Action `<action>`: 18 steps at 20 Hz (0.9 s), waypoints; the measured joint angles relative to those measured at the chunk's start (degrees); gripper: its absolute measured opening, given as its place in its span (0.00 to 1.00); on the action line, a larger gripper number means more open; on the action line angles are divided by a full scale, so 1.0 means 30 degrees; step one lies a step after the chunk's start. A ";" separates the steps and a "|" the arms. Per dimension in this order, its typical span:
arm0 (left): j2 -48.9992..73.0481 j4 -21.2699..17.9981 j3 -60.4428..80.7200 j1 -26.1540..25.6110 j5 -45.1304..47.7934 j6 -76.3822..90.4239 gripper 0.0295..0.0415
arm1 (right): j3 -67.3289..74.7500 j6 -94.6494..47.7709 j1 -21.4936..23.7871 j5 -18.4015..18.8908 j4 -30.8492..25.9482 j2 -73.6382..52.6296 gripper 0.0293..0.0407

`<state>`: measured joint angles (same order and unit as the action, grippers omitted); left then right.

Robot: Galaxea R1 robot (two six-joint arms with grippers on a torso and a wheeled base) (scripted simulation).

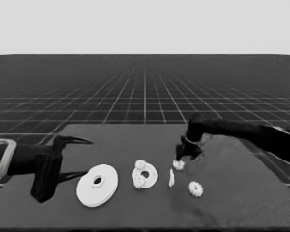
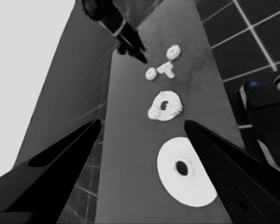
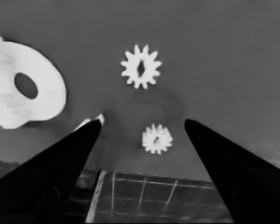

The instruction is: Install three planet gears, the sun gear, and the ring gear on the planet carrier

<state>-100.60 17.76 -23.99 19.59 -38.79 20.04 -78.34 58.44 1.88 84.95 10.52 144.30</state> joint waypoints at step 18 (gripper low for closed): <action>0.0018 0.0002 0.0018 0.0005 0.0009 0.0021 0.75 | -0.8739 -0.1879 -0.3550 -0.2309 0.1738 0.3791 0.20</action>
<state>-100.55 17.77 -23.94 19.61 -38.76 20.10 -104.56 52.80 -8.77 78.02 15.73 155.68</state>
